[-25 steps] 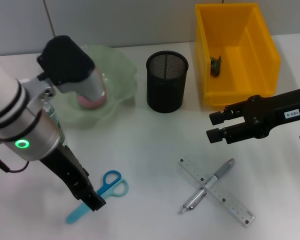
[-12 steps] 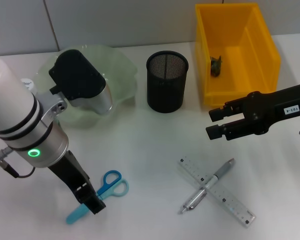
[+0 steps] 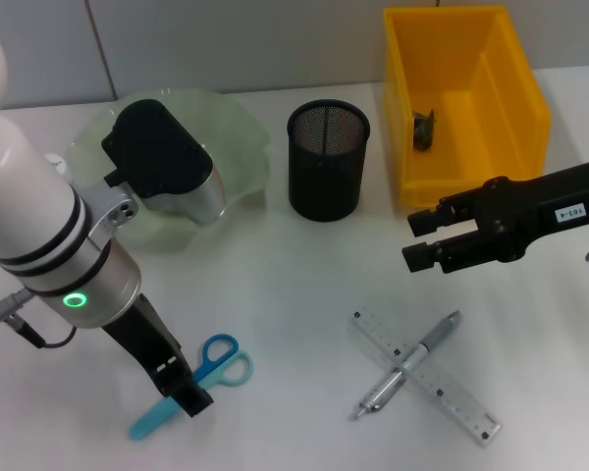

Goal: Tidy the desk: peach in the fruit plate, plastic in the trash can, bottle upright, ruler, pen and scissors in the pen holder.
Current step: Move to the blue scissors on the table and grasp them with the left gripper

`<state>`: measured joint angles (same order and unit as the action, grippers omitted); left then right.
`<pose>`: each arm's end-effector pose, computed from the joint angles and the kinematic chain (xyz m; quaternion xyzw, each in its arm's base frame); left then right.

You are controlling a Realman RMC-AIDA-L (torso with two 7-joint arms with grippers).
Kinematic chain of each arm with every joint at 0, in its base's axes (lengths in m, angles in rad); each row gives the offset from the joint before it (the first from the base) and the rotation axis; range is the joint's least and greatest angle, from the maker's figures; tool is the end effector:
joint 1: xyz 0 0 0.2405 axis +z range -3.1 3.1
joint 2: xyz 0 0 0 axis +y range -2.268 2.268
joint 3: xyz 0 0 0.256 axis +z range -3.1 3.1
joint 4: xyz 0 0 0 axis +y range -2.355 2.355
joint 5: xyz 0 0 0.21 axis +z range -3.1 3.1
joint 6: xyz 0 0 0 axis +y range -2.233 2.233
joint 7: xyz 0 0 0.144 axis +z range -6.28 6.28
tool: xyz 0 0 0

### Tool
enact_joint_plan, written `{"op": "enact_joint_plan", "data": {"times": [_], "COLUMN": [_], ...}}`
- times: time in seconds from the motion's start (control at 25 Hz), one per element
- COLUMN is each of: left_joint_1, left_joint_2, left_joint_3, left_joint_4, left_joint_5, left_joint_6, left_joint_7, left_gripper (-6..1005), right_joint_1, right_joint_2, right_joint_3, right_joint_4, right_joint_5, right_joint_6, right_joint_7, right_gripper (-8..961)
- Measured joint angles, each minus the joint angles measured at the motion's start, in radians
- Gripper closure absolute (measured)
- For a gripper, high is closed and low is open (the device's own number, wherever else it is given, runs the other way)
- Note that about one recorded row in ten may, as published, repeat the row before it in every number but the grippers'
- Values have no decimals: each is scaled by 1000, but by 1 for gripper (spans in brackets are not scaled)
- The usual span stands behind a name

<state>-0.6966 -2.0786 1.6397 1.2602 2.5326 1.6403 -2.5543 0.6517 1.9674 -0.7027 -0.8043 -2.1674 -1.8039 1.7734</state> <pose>-0.1580 0.3256 -0.0492 -0.9317 -0.2353 0.2703 0.0586 0.2311 0.3467 0.0544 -0.9516 0.2672 0.1502 0.0205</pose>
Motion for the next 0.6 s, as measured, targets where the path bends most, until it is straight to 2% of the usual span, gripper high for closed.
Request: {"op": "enact_joint_plan", "data": {"times": [0.6], "left_joint_1": [-27], "left_joint_2": [0], "left_joint_3": [5], "left_joint_4": [-95], "left_joint_5": [-17], "left_joint_6": [-34], "left_joint_7": [25], "left_gripper": [200], "right_joint_1": [13], "right_joint_2": [1], "right_joint_3": [-12], "right_joint_4": [1], "right_joint_5": [-2], "right_joint_6": [2], "right_joint_7": [6], "right_gripper": [297]}}
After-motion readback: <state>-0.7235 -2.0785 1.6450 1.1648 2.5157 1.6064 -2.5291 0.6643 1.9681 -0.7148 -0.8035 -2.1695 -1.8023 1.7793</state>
